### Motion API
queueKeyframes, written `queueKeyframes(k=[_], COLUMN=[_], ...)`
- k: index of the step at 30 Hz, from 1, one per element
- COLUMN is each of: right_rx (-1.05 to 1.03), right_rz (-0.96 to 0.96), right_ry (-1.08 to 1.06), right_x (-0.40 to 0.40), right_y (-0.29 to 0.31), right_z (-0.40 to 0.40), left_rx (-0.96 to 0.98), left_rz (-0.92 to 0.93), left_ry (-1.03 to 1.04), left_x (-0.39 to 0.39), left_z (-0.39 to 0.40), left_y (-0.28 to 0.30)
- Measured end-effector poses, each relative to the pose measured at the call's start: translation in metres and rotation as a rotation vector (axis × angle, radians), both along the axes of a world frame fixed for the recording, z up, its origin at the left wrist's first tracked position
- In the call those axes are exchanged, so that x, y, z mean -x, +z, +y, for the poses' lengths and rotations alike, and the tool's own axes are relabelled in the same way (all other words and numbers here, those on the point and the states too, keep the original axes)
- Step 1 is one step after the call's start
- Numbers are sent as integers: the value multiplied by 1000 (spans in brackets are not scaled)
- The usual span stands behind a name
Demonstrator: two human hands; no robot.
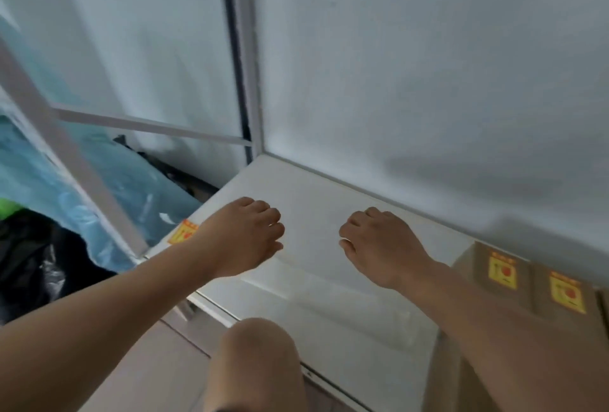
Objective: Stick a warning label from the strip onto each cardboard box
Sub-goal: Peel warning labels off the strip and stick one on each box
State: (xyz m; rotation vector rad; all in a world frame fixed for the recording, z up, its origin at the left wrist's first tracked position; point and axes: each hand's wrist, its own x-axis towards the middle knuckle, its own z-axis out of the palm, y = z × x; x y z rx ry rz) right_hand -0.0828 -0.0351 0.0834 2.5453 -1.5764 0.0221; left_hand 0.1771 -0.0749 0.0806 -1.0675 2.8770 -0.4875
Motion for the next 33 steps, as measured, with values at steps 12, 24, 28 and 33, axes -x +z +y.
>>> queueKeyframes(k=[12,24,28,33], right_rx=[-470,-466,-423,-412], right_rz=[-530,-410,-407,-371], right_ry=[-165,-210,-273,-329], right_x=[-190,-235,-246,-253], right_y=[-89,-105,-107,-106], right_z=[-79,-105,-109,-111], left_rx=[-263,-408,-421,-425], left_rz=[52,35,34,35], left_ry=[487,538,523,497], left_x=[-143,-152,-152,-153], left_z=[-44,-57,-58,-59], left_y=[-81,-102,-102,-101])
